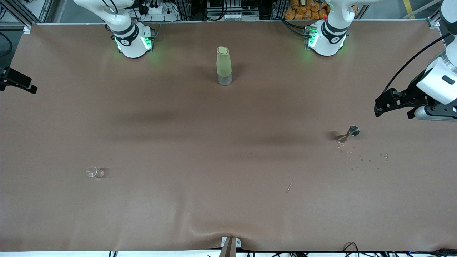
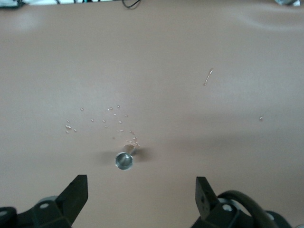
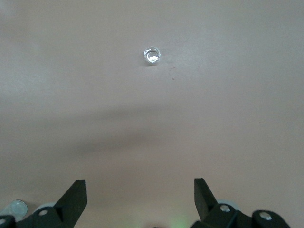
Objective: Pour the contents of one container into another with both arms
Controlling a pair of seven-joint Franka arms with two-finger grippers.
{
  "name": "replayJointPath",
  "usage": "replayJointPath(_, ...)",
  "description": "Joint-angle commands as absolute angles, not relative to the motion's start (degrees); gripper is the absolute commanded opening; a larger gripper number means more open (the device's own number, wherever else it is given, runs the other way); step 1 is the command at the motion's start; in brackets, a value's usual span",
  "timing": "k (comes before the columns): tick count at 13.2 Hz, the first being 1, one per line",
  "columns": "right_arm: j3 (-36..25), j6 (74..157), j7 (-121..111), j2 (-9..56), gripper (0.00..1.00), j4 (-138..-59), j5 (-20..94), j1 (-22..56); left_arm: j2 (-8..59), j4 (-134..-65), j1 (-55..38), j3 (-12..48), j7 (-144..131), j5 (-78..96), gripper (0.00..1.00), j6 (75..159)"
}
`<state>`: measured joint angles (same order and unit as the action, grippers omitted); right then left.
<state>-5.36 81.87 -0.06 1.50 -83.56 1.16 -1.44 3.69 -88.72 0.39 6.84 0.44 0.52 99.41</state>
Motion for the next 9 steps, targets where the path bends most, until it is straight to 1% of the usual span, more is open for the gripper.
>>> replayJointPath(1, -5.2, 81.8, 0.8, 1.5, 1.0, -83.4, 2.0, -2.3, 4.0, -88.1, 0.5, 7.2, 2.4, -1.1, 1.0, 99.4)
replayJointPath(4, -5.2, 81.8, 0.7, 1.5, 1.0, -83.5, 2.0, -2.3, 4.1, -87.9, -1.0, 5.7, -3.5, -1.1, 1.0, 99.8)
replayJointPath(8, -5.2, 81.8, 0.7, 1.5, 1.0, -83.5, 2.1, -2.3, 3.8, -87.8, -7.6, -2.0, -2.8, -1.0, 1.0, 99.8)
replayJointPath(9, -5.2, 81.8, 0.8, 1.5, 1.0, -83.5, 2.1, -2.3, 3.9, -87.8, -8.6, -2.9, -2.8, -1.0, 1.0, 99.8)
